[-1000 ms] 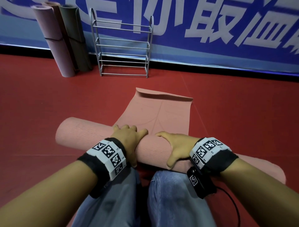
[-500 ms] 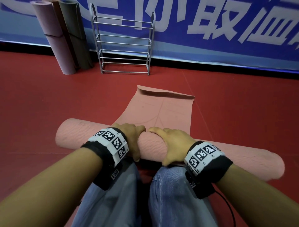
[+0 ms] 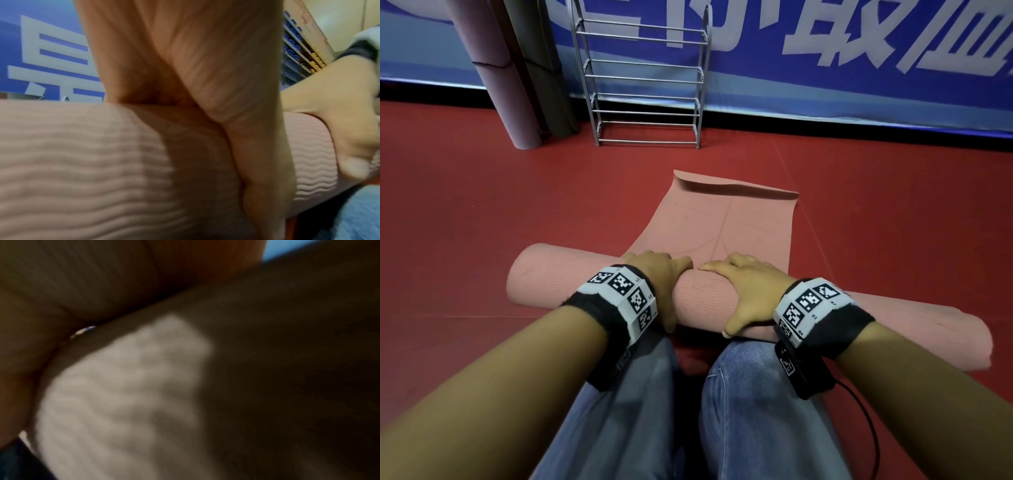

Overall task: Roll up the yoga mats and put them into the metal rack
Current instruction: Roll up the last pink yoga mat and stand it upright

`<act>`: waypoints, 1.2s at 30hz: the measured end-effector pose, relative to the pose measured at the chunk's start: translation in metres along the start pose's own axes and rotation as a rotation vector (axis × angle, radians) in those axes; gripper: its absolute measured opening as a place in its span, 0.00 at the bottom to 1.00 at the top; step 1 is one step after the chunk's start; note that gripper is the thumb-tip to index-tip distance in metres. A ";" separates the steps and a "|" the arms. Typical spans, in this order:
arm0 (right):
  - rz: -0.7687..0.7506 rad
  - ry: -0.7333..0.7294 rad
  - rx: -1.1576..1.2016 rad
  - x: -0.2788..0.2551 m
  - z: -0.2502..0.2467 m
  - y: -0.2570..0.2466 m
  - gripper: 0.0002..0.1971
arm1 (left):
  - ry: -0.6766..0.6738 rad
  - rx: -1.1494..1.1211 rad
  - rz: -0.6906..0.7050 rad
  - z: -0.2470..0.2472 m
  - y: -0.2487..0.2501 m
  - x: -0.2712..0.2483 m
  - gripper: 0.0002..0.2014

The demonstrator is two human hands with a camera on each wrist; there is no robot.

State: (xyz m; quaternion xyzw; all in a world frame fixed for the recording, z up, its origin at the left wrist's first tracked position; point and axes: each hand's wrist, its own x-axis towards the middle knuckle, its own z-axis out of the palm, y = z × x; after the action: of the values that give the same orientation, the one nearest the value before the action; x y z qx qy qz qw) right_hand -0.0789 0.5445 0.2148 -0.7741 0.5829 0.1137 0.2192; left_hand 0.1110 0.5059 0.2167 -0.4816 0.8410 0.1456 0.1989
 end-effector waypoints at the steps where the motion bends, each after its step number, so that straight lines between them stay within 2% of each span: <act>1: 0.012 0.020 -0.042 -0.002 0.000 -0.001 0.61 | -0.015 -0.035 0.001 0.000 -0.002 0.002 0.44; 5: 0.015 0.075 -0.177 -0.012 0.009 -0.013 0.64 | -0.099 -0.263 0.005 -0.003 -0.012 0.009 0.38; 7: 0.032 0.090 -0.206 -0.011 0.014 -0.018 0.66 | -0.121 -0.313 0.000 -0.004 -0.013 0.010 0.40; 9: 0.044 0.114 -0.227 -0.009 0.017 -0.018 0.65 | -0.081 -0.215 -0.010 0.001 -0.009 0.008 0.44; 12: 0.055 0.129 -0.192 -0.006 0.018 -0.014 0.61 | 0.073 0.020 -0.008 0.017 0.001 0.002 0.51; 14: 0.060 0.120 -0.134 -0.003 0.015 -0.012 0.58 | 0.077 0.080 -0.002 0.025 0.005 -0.002 0.56; 16: 0.058 0.113 -0.094 0.000 0.013 -0.011 0.56 | 0.054 0.095 -0.009 0.024 0.004 -0.001 0.57; 19: 0.050 0.132 -0.063 0.000 0.012 -0.010 0.52 | 0.060 0.084 -0.003 0.017 0.002 -0.001 0.50; 23: 0.033 0.149 -0.057 -0.007 0.007 -0.007 0.48 | 0.139 0.101 0.010 0.012 0.005 -0.008 0.37; 29: 0.005 0.177 0.039 -0.025 -0.011 -0.004 0.41 | 0.215 0.076 0.108 -0.009 0.008 -0.028 0.27; 32: -0.036 0.145 0.073 -0.036 -0.027 -0.004 0.41 | 0.243 0.065 0.127 -0.023 0.013 -0.045 0.26; 36: -0.072 0.039 0.121 -0.042 -0.040 -0.007 0.41 | 0.147 0.047 0.147 -0.040 0.014 -0.057 0.30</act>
State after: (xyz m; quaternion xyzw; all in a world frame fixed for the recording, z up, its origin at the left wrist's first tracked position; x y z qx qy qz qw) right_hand -0.0875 0.5633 0.2697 -0.7819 0.5648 0.0553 0.2581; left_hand 0.1170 0.5376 0.2798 -0.4232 0.8895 0.1045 0.1368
